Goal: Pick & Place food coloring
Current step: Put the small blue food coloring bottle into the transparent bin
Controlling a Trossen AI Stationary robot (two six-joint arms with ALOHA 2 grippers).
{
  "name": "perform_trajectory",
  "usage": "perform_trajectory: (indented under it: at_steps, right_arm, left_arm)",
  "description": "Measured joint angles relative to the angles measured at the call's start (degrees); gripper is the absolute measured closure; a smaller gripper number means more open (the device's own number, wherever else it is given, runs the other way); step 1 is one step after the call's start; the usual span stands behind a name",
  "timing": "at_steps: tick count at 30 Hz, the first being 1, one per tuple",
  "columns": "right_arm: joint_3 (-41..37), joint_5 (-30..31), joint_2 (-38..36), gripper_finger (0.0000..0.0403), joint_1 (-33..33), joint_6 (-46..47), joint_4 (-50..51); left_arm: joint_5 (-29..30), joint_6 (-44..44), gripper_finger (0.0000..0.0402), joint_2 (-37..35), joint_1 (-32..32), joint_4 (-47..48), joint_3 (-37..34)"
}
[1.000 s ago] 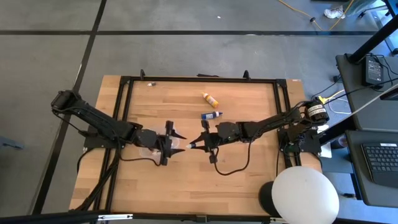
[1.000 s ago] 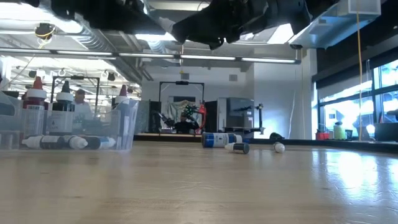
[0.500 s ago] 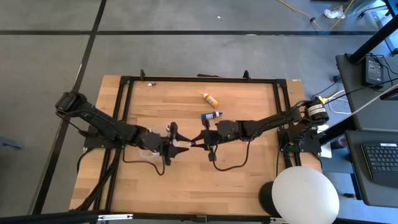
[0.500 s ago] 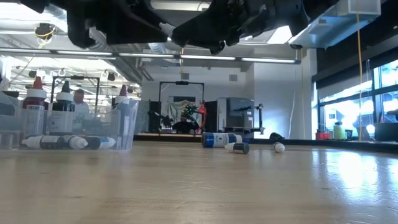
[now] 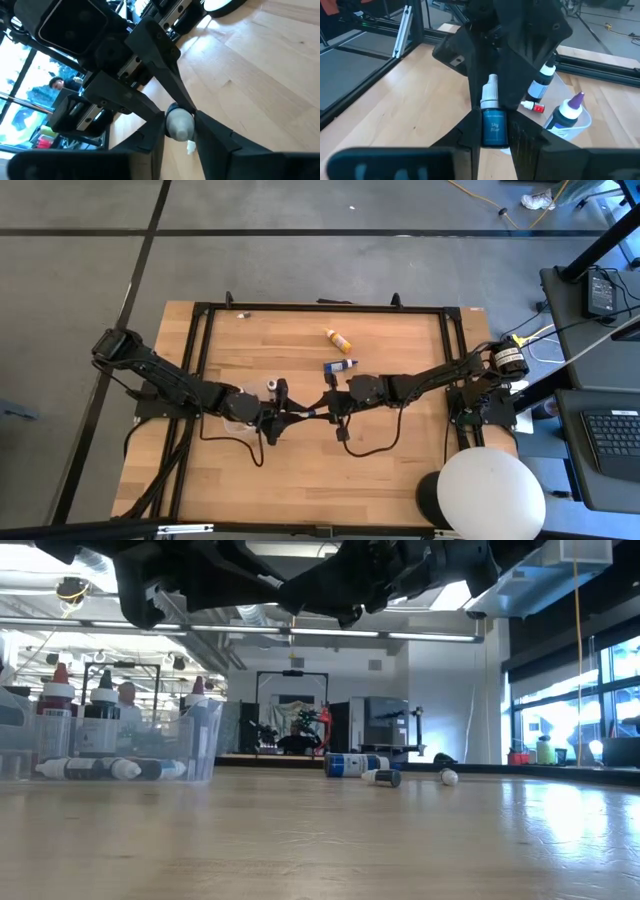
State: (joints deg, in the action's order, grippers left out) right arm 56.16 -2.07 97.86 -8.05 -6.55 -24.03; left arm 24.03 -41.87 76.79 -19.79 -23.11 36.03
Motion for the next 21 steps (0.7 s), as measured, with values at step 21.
perform_trajectory:
  at_steps: [21]
  right_arm:
    - [0.2,0.9,0.0,0.0247,0.5,-5.3,1.6]
  left_arm:
    - [-0.2,1.0,0.0328,0.1,0.0,-0.1,0.0]
